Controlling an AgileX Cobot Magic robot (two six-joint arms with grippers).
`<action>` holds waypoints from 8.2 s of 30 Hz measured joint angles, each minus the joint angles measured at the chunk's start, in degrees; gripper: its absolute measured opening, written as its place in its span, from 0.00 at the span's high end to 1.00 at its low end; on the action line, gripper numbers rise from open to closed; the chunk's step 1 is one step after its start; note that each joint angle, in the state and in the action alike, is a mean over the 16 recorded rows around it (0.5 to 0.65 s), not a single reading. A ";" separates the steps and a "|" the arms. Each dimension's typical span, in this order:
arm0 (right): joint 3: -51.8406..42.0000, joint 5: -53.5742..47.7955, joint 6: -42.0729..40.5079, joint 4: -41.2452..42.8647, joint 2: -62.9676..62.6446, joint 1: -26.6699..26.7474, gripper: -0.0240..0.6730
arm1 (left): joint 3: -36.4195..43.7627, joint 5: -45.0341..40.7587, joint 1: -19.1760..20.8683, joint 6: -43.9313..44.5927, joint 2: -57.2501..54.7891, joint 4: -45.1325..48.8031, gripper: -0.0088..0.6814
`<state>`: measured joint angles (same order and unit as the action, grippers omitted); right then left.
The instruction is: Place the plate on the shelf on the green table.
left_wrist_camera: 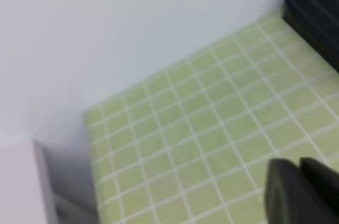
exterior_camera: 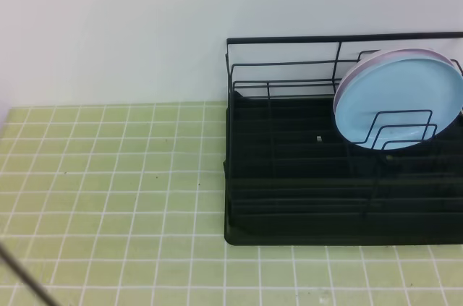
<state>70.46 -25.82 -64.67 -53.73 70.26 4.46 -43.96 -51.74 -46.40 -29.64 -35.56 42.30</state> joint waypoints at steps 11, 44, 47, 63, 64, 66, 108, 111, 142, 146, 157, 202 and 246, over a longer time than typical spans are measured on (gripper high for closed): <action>-8.78 -16.76 21.95 13.19 -15.92 0.00 0.96 | 10.35 5.61 0.00 -7.11 17.80 5.92 0.99; -50.06 -9.77 30.73 23.76 -62.68 0.00 0.96 | 23.29 16.40 0.00 -12.74 30.70 6.86 0.99; -50.24 -9.61 30.73 23.71 -62.70 0.00 0.96 | 23.29 16.34 0.00 -12.76 30.70 6.84 0.99; -51.64 -7.84 31.37 29.42 -64.55 -0.05 0.96 | 23.33 16.32 0.00 -12.83 30.70 6.83 0.99; -52.21 -7.02 32.11 30.75 -64.95 -0.10 0.96 | 23.33 16.32 0.00 -12.83 30.70 6.83 0.99; -53.66 -5.10 34.08 33.73 -65.90 -0.25 0.96 | 23.34 16.32 0.00 -12.83 30.70 6.83 0.99; -71.87 7.63 49.78 54.45 -71.98 -2.90 0.96 | 23.35 16.32 0.00 -12.83 30.70 6.83 0.99; -71.87 7.63 49.78 54.45 -71.98 -2.90 0.96 | 23.35 16.32 0.00 -12.83 30.70 6.83 0.99; -71.87 7.63 49.78 54.45 -71.98 -2.90 0.96 | 27.67 59.76 32.64 -30.26 30.69 0.12 0.99; -71.87 7.63 49.78 54.45 -71.98 -2.90 0.96 | 29.85 63.49 35.08 -29.27 30.66 -2.63 0.99; -71.87 7.63 49.78 54.45 -71.98 -2.90 0.96 | 33.54 55.47 36.03 -6.43 30.60 -26.30 0.99; -71.87 7.63 49.78 54.45 -71.98 -2.90 0.96 | 44.04 37.23 41.81 19.09 35.86 -42.02 0.99; -71.87 7.63 49.78 54.45 -71.98 -2.90 0.96 | 44.04 33.73 41.22 23.40 35.86 -41.44 0.99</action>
<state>-1.41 -18.19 -14.90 0.72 -1.72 1.56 0.09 -18.01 -5.18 -6.23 0.30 0.86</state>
